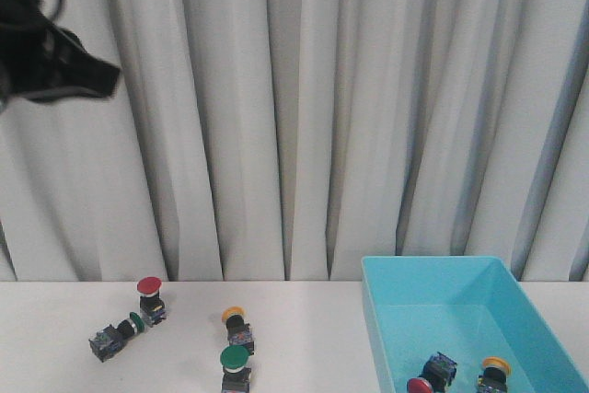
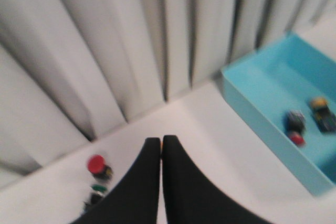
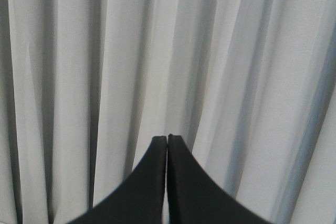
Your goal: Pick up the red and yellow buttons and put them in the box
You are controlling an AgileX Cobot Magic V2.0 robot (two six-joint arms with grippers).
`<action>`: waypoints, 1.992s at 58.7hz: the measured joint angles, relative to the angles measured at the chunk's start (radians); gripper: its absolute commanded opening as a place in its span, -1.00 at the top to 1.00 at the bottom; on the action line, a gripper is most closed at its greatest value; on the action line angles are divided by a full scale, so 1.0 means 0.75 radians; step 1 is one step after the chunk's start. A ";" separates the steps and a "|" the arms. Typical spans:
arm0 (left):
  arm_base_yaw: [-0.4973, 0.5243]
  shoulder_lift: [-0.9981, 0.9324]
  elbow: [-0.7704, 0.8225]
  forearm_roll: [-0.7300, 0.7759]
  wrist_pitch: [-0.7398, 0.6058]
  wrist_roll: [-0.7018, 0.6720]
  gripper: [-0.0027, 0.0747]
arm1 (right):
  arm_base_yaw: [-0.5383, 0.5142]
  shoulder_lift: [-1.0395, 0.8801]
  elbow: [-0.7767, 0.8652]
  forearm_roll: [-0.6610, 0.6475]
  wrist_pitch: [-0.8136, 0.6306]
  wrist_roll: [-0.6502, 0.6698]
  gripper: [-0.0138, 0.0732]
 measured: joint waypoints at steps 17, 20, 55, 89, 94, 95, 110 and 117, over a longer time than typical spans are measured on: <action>-0.057 -0.628 0.961 0.334 -0.815 -0.152 0.95 | 0.000 0.000 0.000 0.000 -0.001 0.000 0.70; -0.057 -0.747 1.189 0.349 -0.976 -0.160 0.95 | 0.000 0.000 0.000 0.000 -0.001 0.000 0.70; 0.109 -1.792 2.713 0.133 -1.463 -0.099 0.95 | 0.000 0.000 0.000 0.000 -0.004 0.000 0.70; 0.543 -1.996 2.719 0.133 -1.301 -0.124 0.95 | 0.000 0.000 0.000 0.000 -0.004 0.000 0.70; 0.546 -1.996 2.719 0.133 -1.300 -0.133 0.95 | 0.000 0.000 0.000 0.000 -0.004 0.000 0.70; 0.546 -1.996 2.719 0.133 -1.300 -0.133 0.95 | 0.000 0.000 0.000 0.000 -0.004 0.000 0.70; 0.546 -1.996 2.719 0.133 -1.297 -0.136 0.95 | 0.000 0.000 0.000 0.000 -0.004 0.000 0.70; 0.546 -1.996 2.719 0.133 -1.297 -0.137 0.95 | 0.000 0.000 0.000 0.000 -0.004 0.000 0.70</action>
